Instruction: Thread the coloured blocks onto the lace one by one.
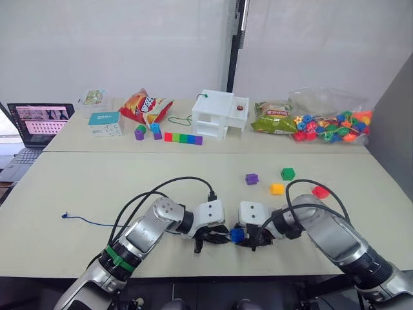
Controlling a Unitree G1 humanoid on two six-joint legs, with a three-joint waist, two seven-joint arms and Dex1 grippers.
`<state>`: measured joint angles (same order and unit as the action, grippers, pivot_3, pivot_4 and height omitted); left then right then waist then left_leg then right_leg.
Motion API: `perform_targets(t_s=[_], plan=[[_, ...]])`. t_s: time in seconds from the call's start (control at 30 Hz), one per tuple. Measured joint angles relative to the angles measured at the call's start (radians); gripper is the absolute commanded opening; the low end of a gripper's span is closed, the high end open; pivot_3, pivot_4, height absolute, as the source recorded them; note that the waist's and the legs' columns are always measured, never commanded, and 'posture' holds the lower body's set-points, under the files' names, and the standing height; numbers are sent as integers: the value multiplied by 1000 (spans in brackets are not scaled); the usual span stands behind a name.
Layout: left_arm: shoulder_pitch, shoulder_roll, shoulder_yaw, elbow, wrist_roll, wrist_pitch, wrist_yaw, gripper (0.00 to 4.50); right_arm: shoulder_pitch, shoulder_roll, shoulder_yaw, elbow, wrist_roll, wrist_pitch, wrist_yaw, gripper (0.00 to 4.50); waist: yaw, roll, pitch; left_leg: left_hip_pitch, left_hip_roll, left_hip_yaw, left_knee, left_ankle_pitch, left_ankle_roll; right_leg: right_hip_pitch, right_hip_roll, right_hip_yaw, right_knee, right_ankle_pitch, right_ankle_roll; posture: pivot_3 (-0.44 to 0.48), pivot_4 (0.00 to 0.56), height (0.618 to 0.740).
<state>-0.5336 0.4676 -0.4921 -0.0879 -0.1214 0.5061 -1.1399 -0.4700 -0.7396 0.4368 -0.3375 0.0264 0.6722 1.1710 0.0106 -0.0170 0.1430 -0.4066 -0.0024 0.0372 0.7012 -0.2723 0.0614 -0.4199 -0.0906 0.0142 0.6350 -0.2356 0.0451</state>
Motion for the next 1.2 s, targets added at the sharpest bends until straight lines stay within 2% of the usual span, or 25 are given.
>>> perform_targets(t_s=[0.1,0.2,0.33,0.5,0.8,0.9,1.03,1.2], plan=[[-13,17,4,-31,-9,22,-15,3241,17,-14,-27,-19,37,23,2,4381,2,0,0,-2,0,0,0,0,0,-1,0,0,0,0,0,0,150,740],[-22,15,0,-29,3,21,-6,4174,45,-52,-87,-54,75,35,3,4500,8,0,0,-2,-1,0,0,0,0,0,-1,0,-2,0,0,0,150,740],[-50,-59,-43,19,54,3,54,4174,121,-118,-171,-61,108,6,3,4500,17,0,0,-2,-1,0,1,-1,1,1,-1,0,-3,0,1,0,150,740],[-75,-144,-77,115,115,-47,122,4174,162,-124,-189,-14,115,-70,-17,4500,11,0,0,-1,-1,0,1,-1,1,1,0,0,-3,0,1,0,150,740],[-78,-153,-75,135,115,-71,97,1385,163,-125,-187,18,114,-122,-17,4500,8,0,0,-1,-1,0,1,-1,1,1,0,0,-3,0,1,0,150,740],[-78,-151,-75,132,115,-71,86,1331,163,-125,-185,24,114,-130,-16,4500,8,0,0,-1,-1,0,1,-1,1,1,-1,0,-3,0,1,0,150,740],[-79,-149,-76,132,116,-71,76,1331,160,-113,-175,35,114,-135,-17,3352,7,0,0,-1,-1,0,1,-1,1,1,0,0,-3,0,1,0,150,740],[-81,-145,-78,131,116,-66,64,1331,143,-95,-161,36,114,-134,-22,1604,8,0,0,-1,-1,0,1,-1,1,1,-1,0,-3,0,1,0,150,740]])
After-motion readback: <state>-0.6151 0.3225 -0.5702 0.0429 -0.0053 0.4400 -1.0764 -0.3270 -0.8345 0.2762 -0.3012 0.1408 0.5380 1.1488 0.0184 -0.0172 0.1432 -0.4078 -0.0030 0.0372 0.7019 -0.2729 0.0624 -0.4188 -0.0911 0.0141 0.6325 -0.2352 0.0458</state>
